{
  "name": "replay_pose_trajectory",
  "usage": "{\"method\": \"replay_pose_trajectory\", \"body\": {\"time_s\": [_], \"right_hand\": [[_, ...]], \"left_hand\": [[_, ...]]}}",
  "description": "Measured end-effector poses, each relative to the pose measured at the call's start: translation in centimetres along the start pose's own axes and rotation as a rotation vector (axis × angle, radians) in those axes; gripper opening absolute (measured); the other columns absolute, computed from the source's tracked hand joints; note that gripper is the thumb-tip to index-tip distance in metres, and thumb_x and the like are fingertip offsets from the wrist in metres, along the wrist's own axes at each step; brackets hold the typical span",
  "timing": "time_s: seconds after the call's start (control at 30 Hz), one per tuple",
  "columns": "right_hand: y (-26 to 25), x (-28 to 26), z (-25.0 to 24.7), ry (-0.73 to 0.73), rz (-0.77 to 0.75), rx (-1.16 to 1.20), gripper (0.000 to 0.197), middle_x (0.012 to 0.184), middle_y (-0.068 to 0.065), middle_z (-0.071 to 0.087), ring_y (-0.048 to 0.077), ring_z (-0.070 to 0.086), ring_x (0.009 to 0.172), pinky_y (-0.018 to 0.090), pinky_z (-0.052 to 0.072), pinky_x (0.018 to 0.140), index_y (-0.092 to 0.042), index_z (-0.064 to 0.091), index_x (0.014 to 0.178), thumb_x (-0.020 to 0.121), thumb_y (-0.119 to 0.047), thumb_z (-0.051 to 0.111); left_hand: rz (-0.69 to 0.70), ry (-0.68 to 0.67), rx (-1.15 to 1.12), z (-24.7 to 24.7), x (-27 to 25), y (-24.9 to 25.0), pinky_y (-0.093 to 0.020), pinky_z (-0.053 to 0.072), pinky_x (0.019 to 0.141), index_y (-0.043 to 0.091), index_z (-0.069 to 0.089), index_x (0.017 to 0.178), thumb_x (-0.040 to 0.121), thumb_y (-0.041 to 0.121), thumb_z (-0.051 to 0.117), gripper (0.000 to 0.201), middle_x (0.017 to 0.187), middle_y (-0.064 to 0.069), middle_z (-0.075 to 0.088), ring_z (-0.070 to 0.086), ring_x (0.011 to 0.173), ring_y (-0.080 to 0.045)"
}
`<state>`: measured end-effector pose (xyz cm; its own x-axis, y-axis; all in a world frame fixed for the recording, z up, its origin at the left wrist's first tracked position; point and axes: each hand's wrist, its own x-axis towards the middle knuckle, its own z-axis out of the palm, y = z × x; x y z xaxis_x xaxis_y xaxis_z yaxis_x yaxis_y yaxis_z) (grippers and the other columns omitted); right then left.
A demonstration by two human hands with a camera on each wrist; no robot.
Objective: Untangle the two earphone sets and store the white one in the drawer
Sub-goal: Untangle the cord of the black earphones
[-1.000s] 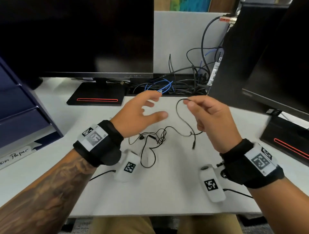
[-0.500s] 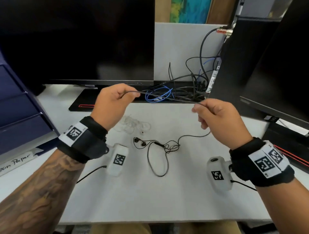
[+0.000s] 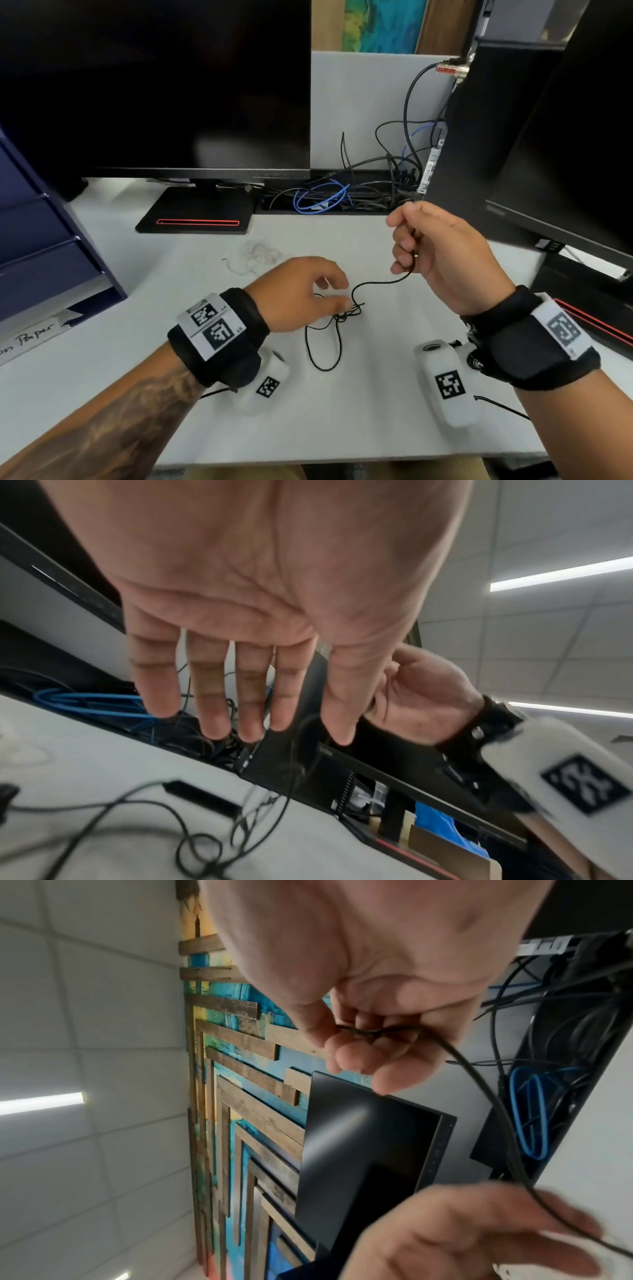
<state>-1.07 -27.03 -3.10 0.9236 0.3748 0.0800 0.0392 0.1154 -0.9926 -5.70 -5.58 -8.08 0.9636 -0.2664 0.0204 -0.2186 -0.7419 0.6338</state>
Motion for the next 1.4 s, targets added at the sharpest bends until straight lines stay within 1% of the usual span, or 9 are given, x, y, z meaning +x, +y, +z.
{"method": "replay_pose_trajectory", "body": {"time_s": [0.1, 0.27, 0.43, 0.57, 0.67, 0.77, 1.1, 1.27, 1.4], "right_hand": [[-0.4, -0.2, 0.3, -0.025, -0.065, 0.079, 0.028, 0.067, 0.0, 0.041, 0.016, 0.042, 0.058, 0.029, 0.047, 0.057, -0.01, 0.061, 0.094, 0.108, -0.023, 0.04], [-0.6, 0.3, -1.2, 0.051, -0.123, 0.0, 0.026, 0.066, -0.002, 0.039, 0.015, 0.041, 0.058, 0.032, 0.047, 0.058, -0.013, 0.064, 0.088, 0.104, -0.027, 0.048], [0.5, 0.6, -2.6, 0.068, -0.093, -0.971, 0.035, 0.082, -0.007, 0.07, 0.015, 0.066, 0.081, 0.04, 0.056, 0.08, -0.02, 0.072, 0.086, 0.098, -0.049, 0.056], [1.2, 0.4, -2.1, 0.218, -0.24, -1.088, 0.037, 0.079, -0.008, 0.067, 0.012, 0.064, 0.082, 0.043, 0.056, 0.076, -0.025, 0.065, 0.074, 0.094, -0.056, 0.057], [1.4, -0.2, -0.5, 0.086, -0.488, -0.886, 0.016, 0.119, -0.014, 0.062, 0.005, 0.057, 0.115, 0.037, 0.054, 0.091, -0.028, 0.066, 0.113, 0.097, -0.03, 0.064], [2.3, -0.6, 0.9, -0.214, -0.583, -0.893, 0.051, 0.151, -0.012, 0.047, 0.005, 0.039, 0.142, 0.025, 0.034, 0.116, -0.025, 0.054, 0.143, 0.097, -0.002, 0.058], [1.9, 0.5, -1.0, -0.054, -0.305, -0.832, 0.013, 0.076, -0.014, 0.065, 0.006, 0.064, 0.063, 0.014, 0.048, 0.064, -0.027, 0.069, 0.091, 0.099, -0.022, 0.061], [2.1, 1.1, -3.1, -0.016, -0.211, -1.087, 0.018, 0.08, -0.022, 0.063, -0.001, 0.059, 0.073, 0.011, 0.041, 0.063, -0.028, 0.069, 0.094, 0.102, -0.023, 0.053], [2.8, 1.7, -5.4, 0.035, -0.008, -1.377, 0.023, 0.088, -0.007, 0.068, 0.016, 0.061, 0.082, 0.033, 0.049, 0.072, -0.024, 0.066, 0.089, 0.1, -0.019, 0.047]], "left_hand": [[-0.033, -0.077, 0.129, 1.9, 0.2, -0.2, -0.029, 0.046, 0.099, 0.032, 0.061, 0.126, 0.085, 0.053, 0.066, 0.046, 0.125, 0.017, 0.059, 0.056, 0.111, -0.005], [-0.089, -0.043, 0.053, 2.0, 0.4, -1.2, -0.038, 0.054, 0.084, 0.023, 0.073, 0.088, 0.092, 0.037, 0.063, 0.017, 0.091, 0.008, 0.072, 0.066, 0.087, -0.013], [0.0, 0.092, -0.148, -0.6, 0.3, 0.0, -0.026, 0.05, 0.088, 0.025, 0.067, 0.074, 0.095, 0.03, 0.063, 0.022, 0.084, 0.009, 0.071, 0.064, 0.085, -0.003], [0.049, 0.149, -0.146, -1.4, 0.1, 0.4, -0.031, 0.052, 0.089, 0.026, 0.066, 0.075, 0.095, 0.03, 0.063, 0.021, 0.081, 0.007, 0.07, 0.064, 0.082, -0.007], [0.06, 0.146, -0.096, -1.4, -0.1, 0.6, -0.035, 0.05, 0.09, 0.025, 0.067, 0.079, 0.096, 0.032, 0.061, 0.02, 0.081, 0.009, 0.068, 0.063, 0.085, -0.008], [0.089, 0.13, -0.079, -1.1, -0.3, 0.9, -0.038, 0.05, 0.088, 0.029, 0.07, 0.083, 0.096, 0.032, 0.062, 0.015, 0.082, 0.012, 0.069, 0.063, 0.085, -0.008], [0.002, 0.34, -0.177, -4.3, 0.3, -0.7, -0.022, 0.051, 0.076, 0.019, 0.078, 0.088, 0.094, 0.024, 0.065, 0.014, 0.084, 0.007, 0.074, 0.067, 0.082, -0.008], [-0.142, 0.526, -0.161, -5.9, 0.4, -2.7, -0.021, 0.045, 0.066, 0.02, 0.075, 0.08, 0.095, 0.023, 0.062, 0.02, 0.078, 0.005, 0.073, 0.066, 0.075, -0.008], [-0.228, 0.676, -0.275, -8.0, 0.0, -3.6, -0.012, 0.046, 0.055, 0.008, 0.071, 0.082, 0.098, 0.015, 0.054, 0.024, 0.083, -0.009, 0.074, 0.07, 0.075, -0.016]]}}
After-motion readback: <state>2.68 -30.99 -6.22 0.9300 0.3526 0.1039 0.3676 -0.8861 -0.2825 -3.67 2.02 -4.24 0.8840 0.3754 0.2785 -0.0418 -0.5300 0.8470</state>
